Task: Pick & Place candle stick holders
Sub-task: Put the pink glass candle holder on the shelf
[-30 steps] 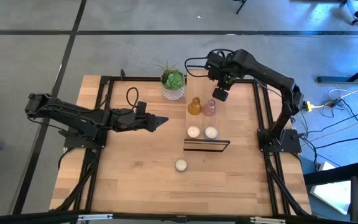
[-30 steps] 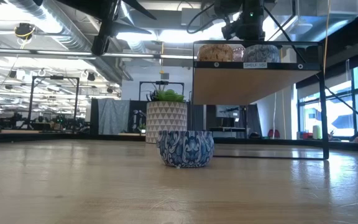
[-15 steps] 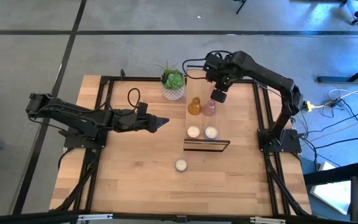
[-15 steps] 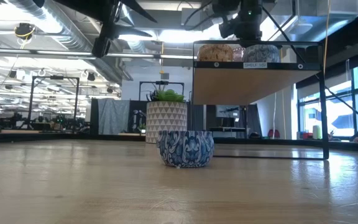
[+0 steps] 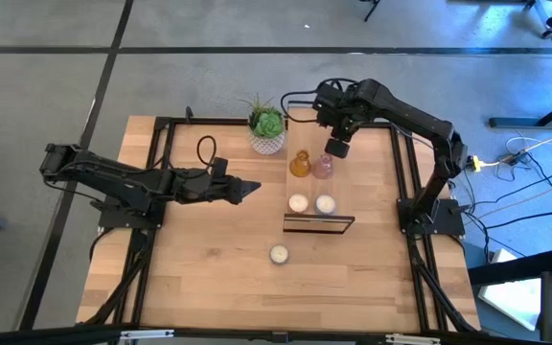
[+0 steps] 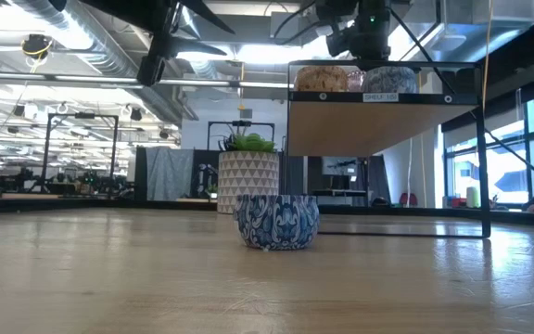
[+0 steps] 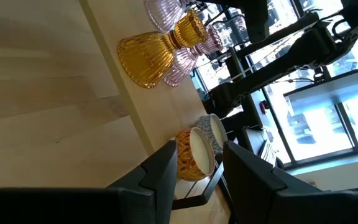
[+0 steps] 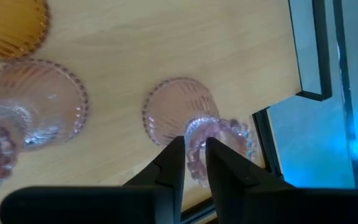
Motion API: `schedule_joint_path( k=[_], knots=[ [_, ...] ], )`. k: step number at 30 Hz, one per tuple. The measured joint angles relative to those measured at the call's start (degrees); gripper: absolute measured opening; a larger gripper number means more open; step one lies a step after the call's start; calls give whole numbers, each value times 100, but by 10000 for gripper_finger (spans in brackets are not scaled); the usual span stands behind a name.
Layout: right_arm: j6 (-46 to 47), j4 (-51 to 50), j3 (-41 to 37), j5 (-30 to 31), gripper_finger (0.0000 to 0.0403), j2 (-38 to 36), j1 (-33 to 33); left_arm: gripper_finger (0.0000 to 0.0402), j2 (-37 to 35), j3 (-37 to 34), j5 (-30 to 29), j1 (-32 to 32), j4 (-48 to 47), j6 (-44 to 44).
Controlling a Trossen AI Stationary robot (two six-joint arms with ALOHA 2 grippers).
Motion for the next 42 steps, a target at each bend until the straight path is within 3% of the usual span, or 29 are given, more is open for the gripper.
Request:
schedule_joint_path(
  k=[18,22,26,33,37,42],
  knots=[
    [-61,311,0,8,77,2,9,125,0,0,2,0,0,-2],
    [-90,318,0,150,110,4,59,125,0,0,4,0,0,-1],
    [-103,352,68,669,158,7,229,125,0,0,4,0,0,0],
    [-362,498,748,915,215,7,570,125,0,0,2,0,-7,68],
    [-598,633,1325,659,222,-5,831,125,0,2,35,1,-8,107],
    [-577,545,2115,-249,218,-39,1242,125,0,2,605,-1,-7,301]
  ],
)
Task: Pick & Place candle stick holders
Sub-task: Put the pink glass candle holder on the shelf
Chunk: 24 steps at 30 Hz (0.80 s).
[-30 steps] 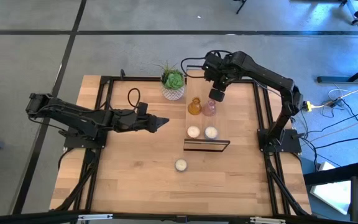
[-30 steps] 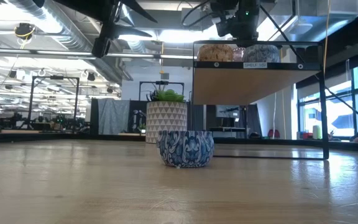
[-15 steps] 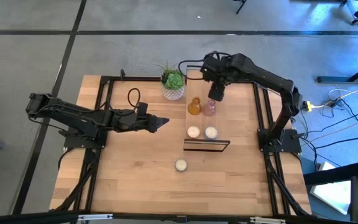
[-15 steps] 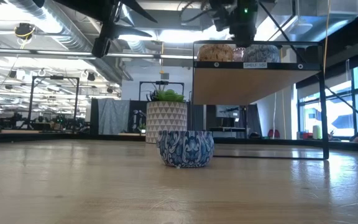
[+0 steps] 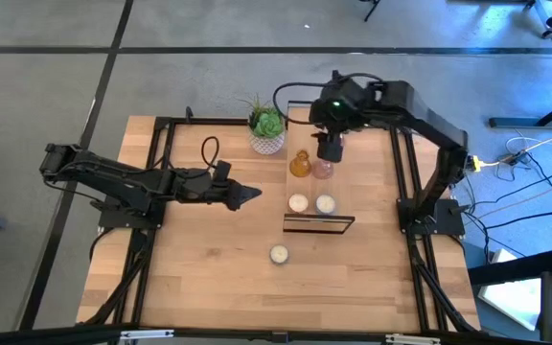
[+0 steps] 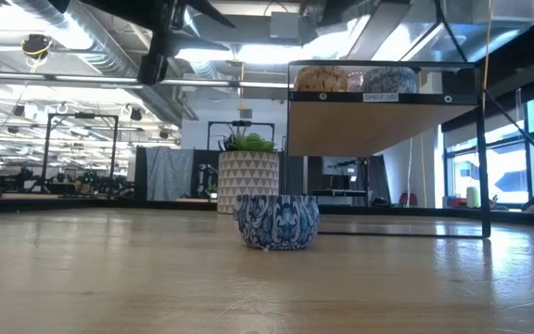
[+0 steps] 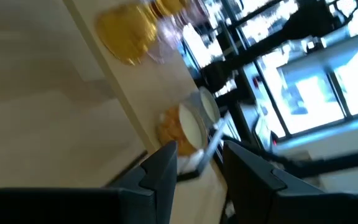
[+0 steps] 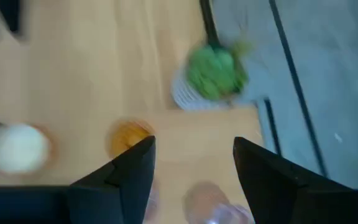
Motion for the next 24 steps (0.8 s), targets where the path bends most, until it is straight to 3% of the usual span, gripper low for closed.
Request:
schedule_joint_path(
  k=[6,10,15,19,24],
  knots=[
    [647,-349,597,-233,208,-43,585,125,0,0,197,-167,-2,195],
    [1902,-795,521,162,197,-168,882,125,0,4,276,-257,-55,200],
    [3225,-751,252,184,168,-351,978,125,0,4,633,-274,-235,148],
    [4049,-749,-108,176,115,-458,833,125,2,4,809,-360,-251,156],
    [4343,-746,-711,289,17,-457,282,125,2,4,606,-726,-254,535]
  ],
)
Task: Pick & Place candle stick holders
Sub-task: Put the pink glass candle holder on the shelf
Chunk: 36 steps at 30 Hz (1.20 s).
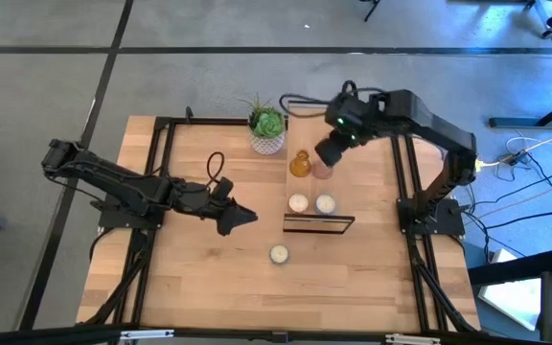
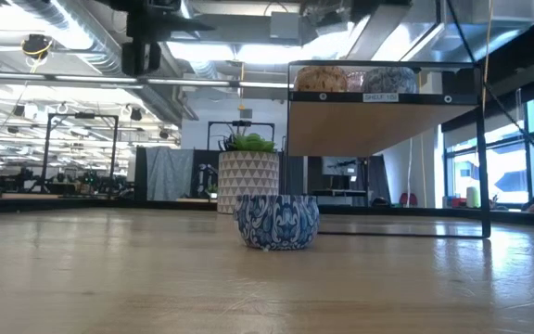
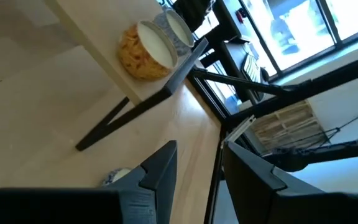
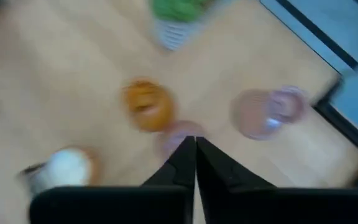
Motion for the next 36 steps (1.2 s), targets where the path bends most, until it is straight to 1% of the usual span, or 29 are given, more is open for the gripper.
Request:
schedule_joint_path(
  k=[1,4,7,11,12,14,16,19,27,36],
  knots=[
    [72,0,-155,4,9,0,-177,125,0,0,-91,-67,0,-22],
    [169,-2,-670,30,4,0,-775,125,0,0,-331,-264,19,-128],
    [190,-6,-1089,-26,3,2,-1464,125,0,0,-361,-436,28,-101],
    [115,-4,-1324,-732,2,2,-2390,125,0,0,-549,-628,-1,-232],
    [80,-3,-1350,-913,2,2,-2567,125,0,0,-608,-678,16,-237],
    [-38,-2,-1392,-1072,1,2,-2796,125,0,0,-678,-766,17,-237],
    [-73,-2,-1453,-1156,1,2,-2926,125,0,0,-740,-827,-11,-250],
    [-108,-4,-1549,-1564,1,2,-3008,125,0,0,-761,-862,-9,-252],
    [-134,88,-1957,-1592,1,2,-2940,125,0,0,-719,-862,-14,-248],
    [-63,799,-2153,-1690,0,4,-2795,125,0,0,-706,-859,-107,-169]
  ],
)
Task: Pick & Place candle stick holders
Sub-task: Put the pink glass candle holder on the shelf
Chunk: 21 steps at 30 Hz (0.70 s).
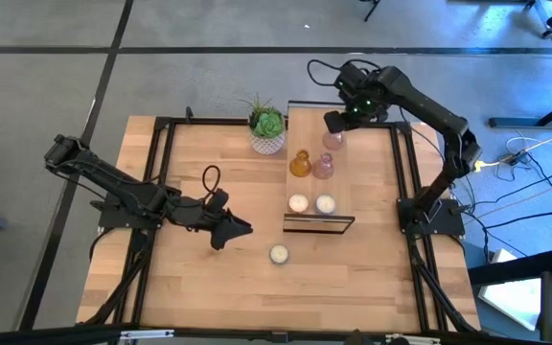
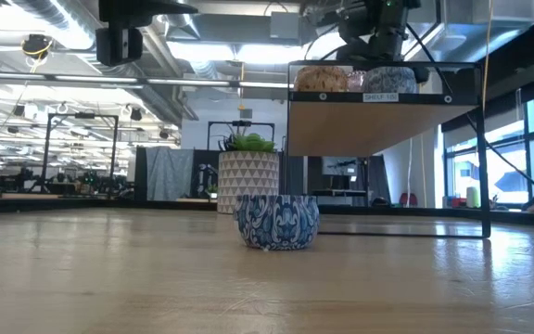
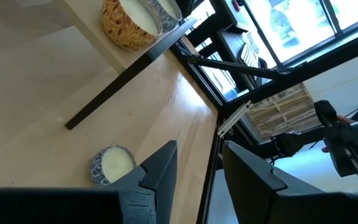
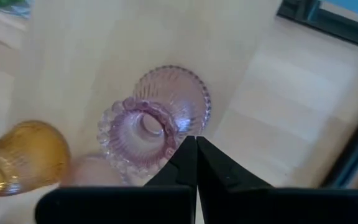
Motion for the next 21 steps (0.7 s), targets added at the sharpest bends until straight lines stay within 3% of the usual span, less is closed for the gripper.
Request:
schedule_joint_path(
  k=[21],
  knots=[
    [-4,462,-2,-384,0,272,279,125,0,0,68,0,-24,-22]
  ],
)
